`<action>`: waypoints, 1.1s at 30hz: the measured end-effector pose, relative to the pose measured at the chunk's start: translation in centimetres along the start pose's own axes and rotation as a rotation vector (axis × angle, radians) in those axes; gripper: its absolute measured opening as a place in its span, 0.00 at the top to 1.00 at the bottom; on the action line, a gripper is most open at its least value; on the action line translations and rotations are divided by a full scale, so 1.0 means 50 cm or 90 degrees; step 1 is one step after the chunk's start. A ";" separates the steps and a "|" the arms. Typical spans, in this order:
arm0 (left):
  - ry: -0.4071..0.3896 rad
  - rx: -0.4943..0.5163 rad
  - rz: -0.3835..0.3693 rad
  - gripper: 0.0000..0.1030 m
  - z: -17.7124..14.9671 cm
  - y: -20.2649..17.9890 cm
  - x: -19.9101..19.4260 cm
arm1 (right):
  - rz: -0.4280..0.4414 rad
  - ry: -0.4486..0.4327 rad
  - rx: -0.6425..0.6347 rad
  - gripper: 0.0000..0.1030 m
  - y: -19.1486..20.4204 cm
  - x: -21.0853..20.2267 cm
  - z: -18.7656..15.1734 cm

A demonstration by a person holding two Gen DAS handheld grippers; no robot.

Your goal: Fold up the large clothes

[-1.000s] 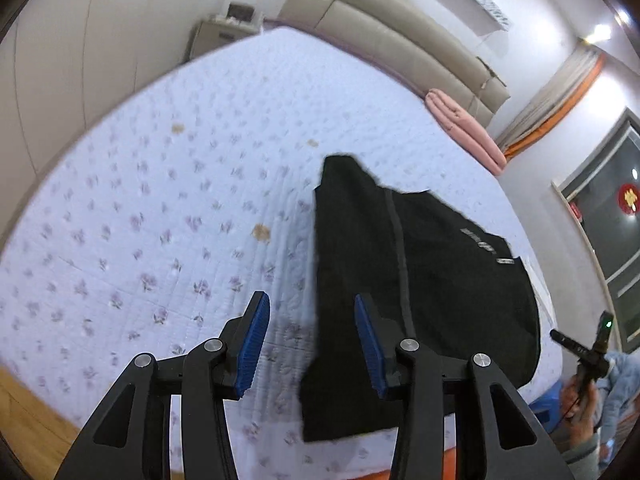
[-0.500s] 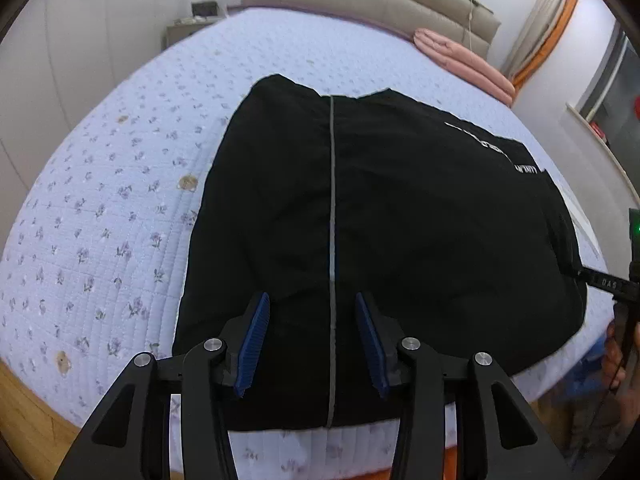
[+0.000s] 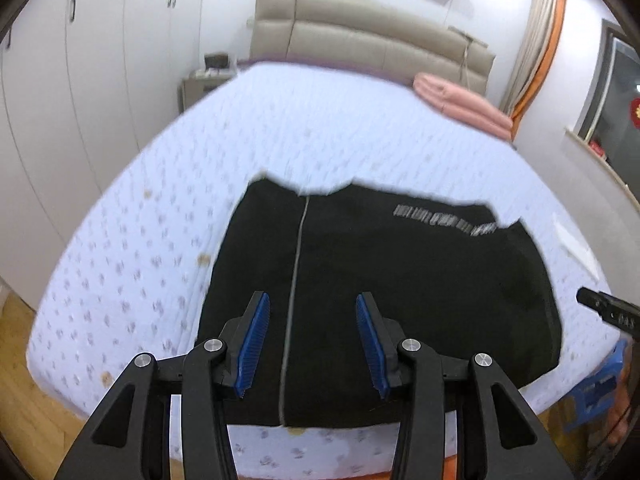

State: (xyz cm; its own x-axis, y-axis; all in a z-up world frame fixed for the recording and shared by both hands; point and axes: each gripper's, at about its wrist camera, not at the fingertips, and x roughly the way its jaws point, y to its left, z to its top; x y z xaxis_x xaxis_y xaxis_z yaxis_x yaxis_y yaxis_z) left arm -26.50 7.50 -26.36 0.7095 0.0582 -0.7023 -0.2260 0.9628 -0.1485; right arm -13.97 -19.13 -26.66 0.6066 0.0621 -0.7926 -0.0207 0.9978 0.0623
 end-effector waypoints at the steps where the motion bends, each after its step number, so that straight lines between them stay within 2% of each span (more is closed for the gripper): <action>1: -0.012 0.005 -0.005 0.55 0.015 -0.015 -0.017 | -0.005 -0.016 0.001 0.31 0.003 -0.034 0.004; 4: -0.041 0.029 -0.022 0.55 0.058 -0.056 -0.060 | -0.003 -0.059 0.018 0.31 0.008 -0.111 0.024; 6: -0.062 0.061 -0.013 0.55 0.094 -0.101 -0.093 | 0.001 -0.090 0.024 0.31 0.017 -0.162 0.044; 10: -0.086 0.098 -0.016 0.55 0.147 -0.162 -0.145 | -0.002 -0.115 0.030 0.25 0.034 -0.230 0.081; 13: -0.100 0.099 -0.014 0.54 0.177 -0.199 -0.177 | 0.006 -0.129 0.035 0.18 0.037 -0.273 0.100; 16: -0.088 0.086 -0.012 0.52 0.190 -0.223 -0.183 | -0.017 -0.135 0.026 0.17 0.044 -0.295 0.115; 19: -0.066 0.082 -0.018 0.52 0.188 -0.241 -0.167 | -0.014 -0.131 0.022 0.17 0.046 -0.294 0.124; 23: -0.064 0.096 -0.004 0.52 0.178 -0.259 -0.145 | -0.018 -0.113 0.013 0.17 0.049 -0.264 0.133; 29: -0.053 0.100 -0.006 0.52 0.162 -0.261 -0.111 | -0.019 -0.084 0.016 0.17 0.041 -0.213 0.133; 33: -0.040 0.102 0.010 0.52 0.154 -0.256 -0.091 | -0.016 -0.067 0.019 0.17 0.036 -0.185 0.130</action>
State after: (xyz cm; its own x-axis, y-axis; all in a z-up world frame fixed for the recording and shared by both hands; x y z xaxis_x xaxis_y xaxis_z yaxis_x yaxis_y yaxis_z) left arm -21.69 -3.05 -15.88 0.7482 0.0849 -0.6580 -0.1316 0.9911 -0.0218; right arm -14.45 -18.05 -15.24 0.6863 0.0335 -0.7265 0.0182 0.9978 0.0632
